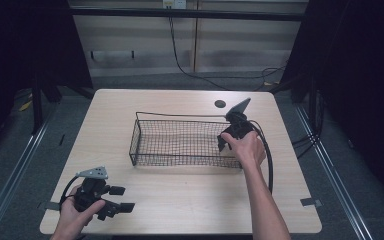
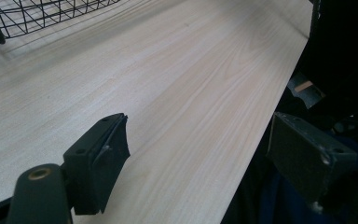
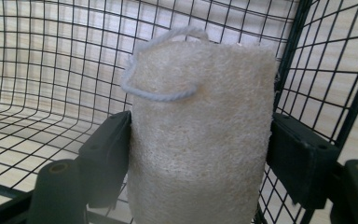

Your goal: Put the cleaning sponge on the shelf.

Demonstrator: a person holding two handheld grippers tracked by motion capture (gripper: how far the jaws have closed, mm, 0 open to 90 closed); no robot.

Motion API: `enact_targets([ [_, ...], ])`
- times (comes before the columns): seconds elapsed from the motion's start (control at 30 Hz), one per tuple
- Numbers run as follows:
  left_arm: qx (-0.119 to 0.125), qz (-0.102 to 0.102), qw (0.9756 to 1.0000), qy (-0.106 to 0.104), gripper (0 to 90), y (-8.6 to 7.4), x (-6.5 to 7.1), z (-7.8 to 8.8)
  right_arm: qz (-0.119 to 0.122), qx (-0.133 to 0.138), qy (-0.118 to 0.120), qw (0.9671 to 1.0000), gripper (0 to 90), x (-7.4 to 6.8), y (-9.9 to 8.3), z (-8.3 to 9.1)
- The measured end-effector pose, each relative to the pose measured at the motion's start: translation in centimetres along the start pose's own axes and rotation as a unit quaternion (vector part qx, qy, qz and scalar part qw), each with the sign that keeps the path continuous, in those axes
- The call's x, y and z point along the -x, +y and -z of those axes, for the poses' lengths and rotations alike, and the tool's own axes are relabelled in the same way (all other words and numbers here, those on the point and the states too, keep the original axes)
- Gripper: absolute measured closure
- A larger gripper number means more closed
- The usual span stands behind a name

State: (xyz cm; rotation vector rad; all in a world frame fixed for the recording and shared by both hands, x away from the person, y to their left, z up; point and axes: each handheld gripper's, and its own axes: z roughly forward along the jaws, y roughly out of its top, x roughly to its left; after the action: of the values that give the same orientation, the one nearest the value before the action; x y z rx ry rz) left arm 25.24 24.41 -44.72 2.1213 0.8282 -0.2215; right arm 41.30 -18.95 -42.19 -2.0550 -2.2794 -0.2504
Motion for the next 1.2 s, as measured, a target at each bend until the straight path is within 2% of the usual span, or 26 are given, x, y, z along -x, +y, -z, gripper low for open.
enact_targets([
  [0.47,0.003,-0.001,1.0,-0.002,19.7,0.0,0.0,0.1,-0.005,-0.009,-0.025,0.9996,26.2,-0.7,-0.1,-0.8],
  [0.9,0.003,0.0,1.0,-0.002,19.7,0.0,0.0,0.2,-0.009,-0.016,-0.031,0.9994,26.2,-0.7,0.1,-1.7],
  [1.2,0.002,-0.001,1.0,-0.002,19.7,0.0,0.0,0.2,-0.002,-0.02,-0.04,0.999,26.0,-1.0,0.0,-2.3],
])
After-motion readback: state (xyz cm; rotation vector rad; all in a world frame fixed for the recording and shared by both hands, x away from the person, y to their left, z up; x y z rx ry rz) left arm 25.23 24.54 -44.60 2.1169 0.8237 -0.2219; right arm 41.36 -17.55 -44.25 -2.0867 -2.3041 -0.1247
